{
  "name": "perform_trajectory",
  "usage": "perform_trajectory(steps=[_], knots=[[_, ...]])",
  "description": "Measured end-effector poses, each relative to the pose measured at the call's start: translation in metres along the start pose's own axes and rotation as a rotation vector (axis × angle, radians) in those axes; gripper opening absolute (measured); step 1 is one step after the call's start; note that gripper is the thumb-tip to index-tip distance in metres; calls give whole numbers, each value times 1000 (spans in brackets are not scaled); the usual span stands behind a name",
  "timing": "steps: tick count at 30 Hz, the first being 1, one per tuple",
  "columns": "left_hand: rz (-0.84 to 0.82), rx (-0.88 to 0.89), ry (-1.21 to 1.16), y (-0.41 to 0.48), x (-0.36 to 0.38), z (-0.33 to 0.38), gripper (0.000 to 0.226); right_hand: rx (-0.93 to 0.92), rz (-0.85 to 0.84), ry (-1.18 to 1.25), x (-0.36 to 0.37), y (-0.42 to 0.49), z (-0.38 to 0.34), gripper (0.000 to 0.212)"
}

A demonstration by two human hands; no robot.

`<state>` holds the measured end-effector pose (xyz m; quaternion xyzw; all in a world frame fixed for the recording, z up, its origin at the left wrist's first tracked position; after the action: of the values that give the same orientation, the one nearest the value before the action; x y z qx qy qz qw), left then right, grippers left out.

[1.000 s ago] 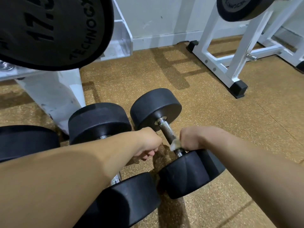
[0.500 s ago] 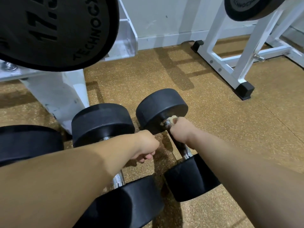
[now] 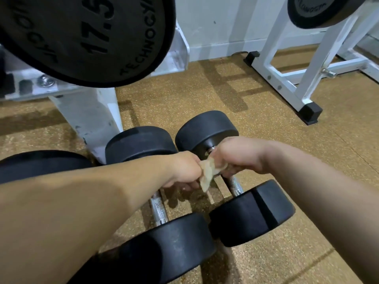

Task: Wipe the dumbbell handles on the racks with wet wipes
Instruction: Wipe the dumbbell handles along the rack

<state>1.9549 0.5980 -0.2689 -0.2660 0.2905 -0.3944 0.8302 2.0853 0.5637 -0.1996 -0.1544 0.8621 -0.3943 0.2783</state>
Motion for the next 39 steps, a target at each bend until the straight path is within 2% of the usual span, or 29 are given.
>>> perform_trajectory(steps=[2,3,6,9,11,14,18,22,25,29,33,36,39], knots=[[23,47,-9,-21,-21,-5,25,-4,-187,483,7,10,-2,43],[38,63,-11,-34,-35,-10,28,-22,-271,589,13,16,-9,48],[71,71,-122,-81,-65,-27,40,-102,-374,585,35,30,-35,40],[109,49,-395,-122,-82,-45,40,-181,-363,512,61,38,-61,31],[129,59,-543,-140,-86,-54,23,-222,-333,498,79,41,-73,32],[197,34,-577,-148,-91,-75,27,-259,-276,503,102,43,-81,43],[329,-17,-642,-141,-95,-97,8,-254,-154,487,123,40,-73,44],[246,40,-876,-139,-85,-107,32,-199,-136,557,132,40,-60,42],[348,39,-925,-140,-83,-121,23,-115,-49,544,134,40,-50,29],[488,-43,-776,-143,-84,-130,12,-121,125,412,130,48,-46,26],[553,-152,-612,-138,-89,-142,10,-185,282,239,127,57,-56,19],[556,-125,-570,-124,-81,-138,16,-123,344,255,125,65,-48,19],[629,-3,-553,-104,-65,-120,11,-13,279,395,125,71,-33,26]])
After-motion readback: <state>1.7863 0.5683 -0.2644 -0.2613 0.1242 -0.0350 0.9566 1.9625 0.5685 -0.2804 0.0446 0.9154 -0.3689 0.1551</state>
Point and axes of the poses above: each hand's wrist, its own y-axis towards the middle knuckle, its own x-axis out of the palm, z = x × y, the point moved 4 cm from there along y, towards the middle knuckle, and after that the axes turned 2 degrees about x, right-handed, at the moved point
